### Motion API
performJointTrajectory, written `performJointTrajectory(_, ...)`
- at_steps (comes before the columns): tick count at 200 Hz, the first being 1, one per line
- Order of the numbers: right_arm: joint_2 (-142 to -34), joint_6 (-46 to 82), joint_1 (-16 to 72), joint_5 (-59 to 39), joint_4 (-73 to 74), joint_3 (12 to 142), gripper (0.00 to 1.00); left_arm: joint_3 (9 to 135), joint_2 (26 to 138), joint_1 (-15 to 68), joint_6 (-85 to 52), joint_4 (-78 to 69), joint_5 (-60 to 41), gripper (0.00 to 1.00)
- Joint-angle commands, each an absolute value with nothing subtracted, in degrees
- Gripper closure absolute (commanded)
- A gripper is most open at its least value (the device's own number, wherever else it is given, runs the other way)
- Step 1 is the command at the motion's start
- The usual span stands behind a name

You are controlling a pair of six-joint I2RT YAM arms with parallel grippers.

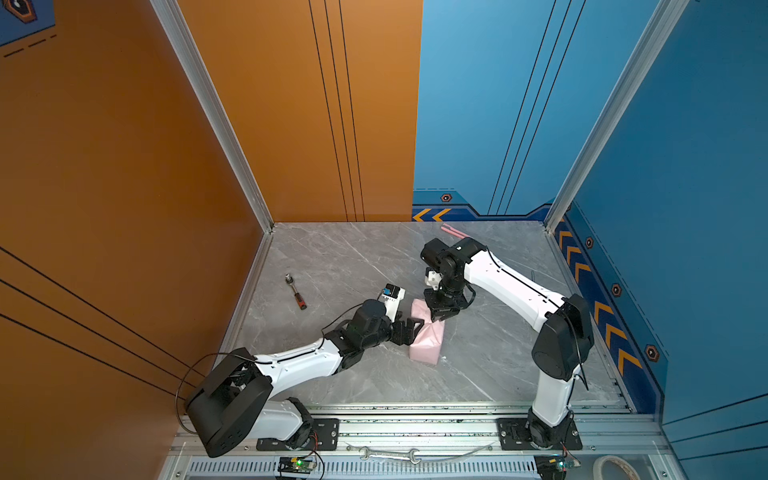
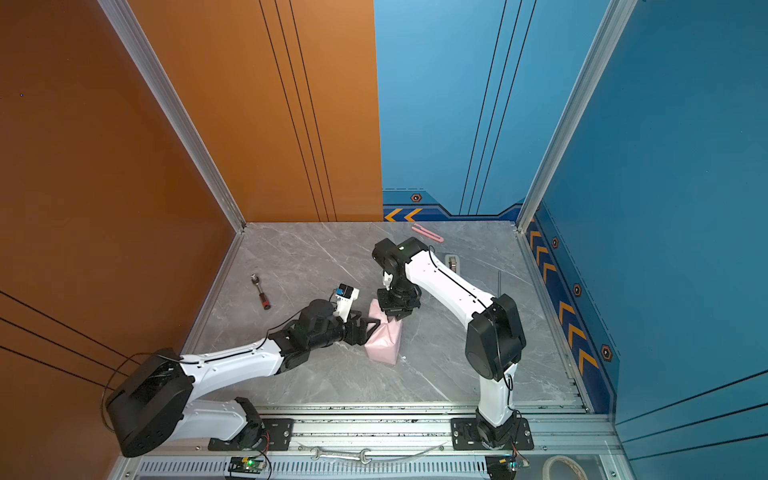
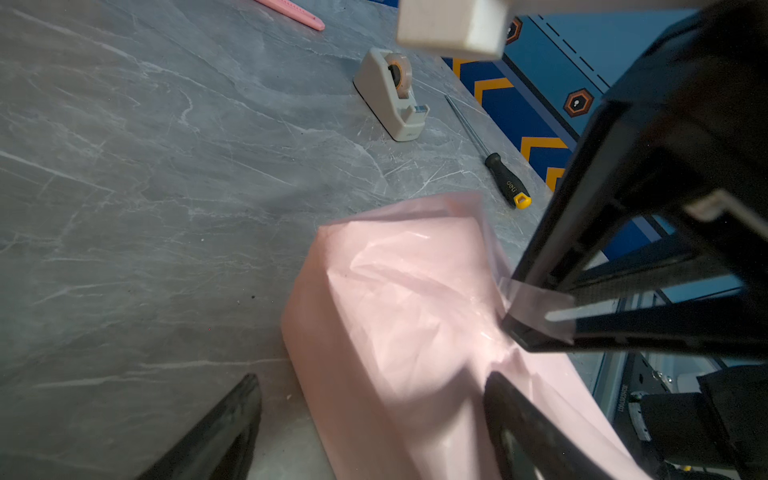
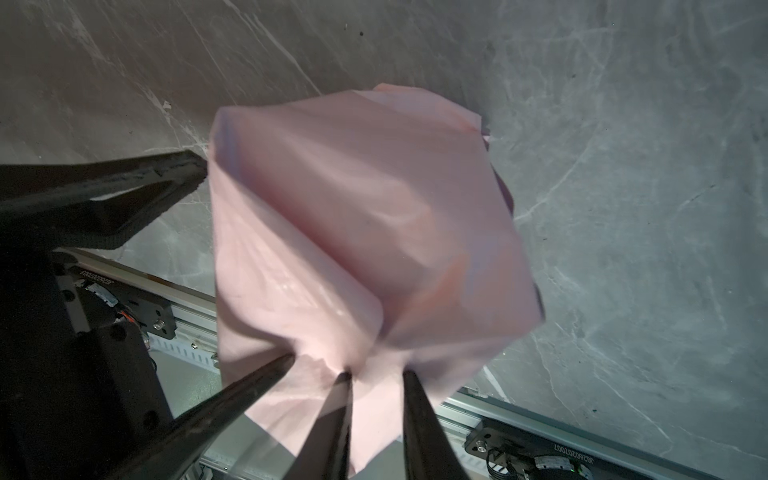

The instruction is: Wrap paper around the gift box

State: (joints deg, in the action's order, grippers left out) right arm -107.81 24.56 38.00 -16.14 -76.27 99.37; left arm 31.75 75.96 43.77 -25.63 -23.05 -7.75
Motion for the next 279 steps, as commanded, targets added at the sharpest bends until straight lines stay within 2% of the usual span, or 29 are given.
performJointTrajectory(1,-113.47,25.75,38.54,-11.53,-76.1,96.66,0.75,29.93,72.89,43.55,-19.73,-25.85,-9.6,0.2)
performJointTrajectory(47,-113.53,25.58,38.51,-11.77,-75.92,96.81,0.76,26.46,66.6,44.61,-6.26,-31.02,-13.35,0.26)
performJointTrajectory(88,-113.42,25.49,38.61,-11.91,-75.76,96.59,0.76,28.77,69.1,45.46,-1.4,-31.14,-12.74,0.27)
performJointTrajectory(124,-113.29,25.4,38.59,-11.99,-75.76,96.59,0.76,32.08,74.19,45.36,-2.64,-34.26,-13.39,0.29)
performJointTrajectory(199,-113.12,25.05,38.5,-12.23,-75.56,96.42,0.76,33.9,80.02,44.15,-9.23,-42.51,-14.2,0.41)
performJointTrajectory(248,-112.94,25.0,38.5,-12.33,-75.5,96.28,0.76,34.54,82.01,43.47,-13.28,-44.12,-13.48,0.55)
performJointTrajectory(267,-112.77,25.12,38.5,-12.3,-75.49,96.06,0.76,33.97,82.17,43.26,-14.82,-44.1,-12.12,0.67)
performJointTrajectory(279,-112.69,25.09,38.5,-12.3,-75.45,96.09,0.76,33.67,81.81,43.15,-15.61,-43.22,-10.83,0.78)
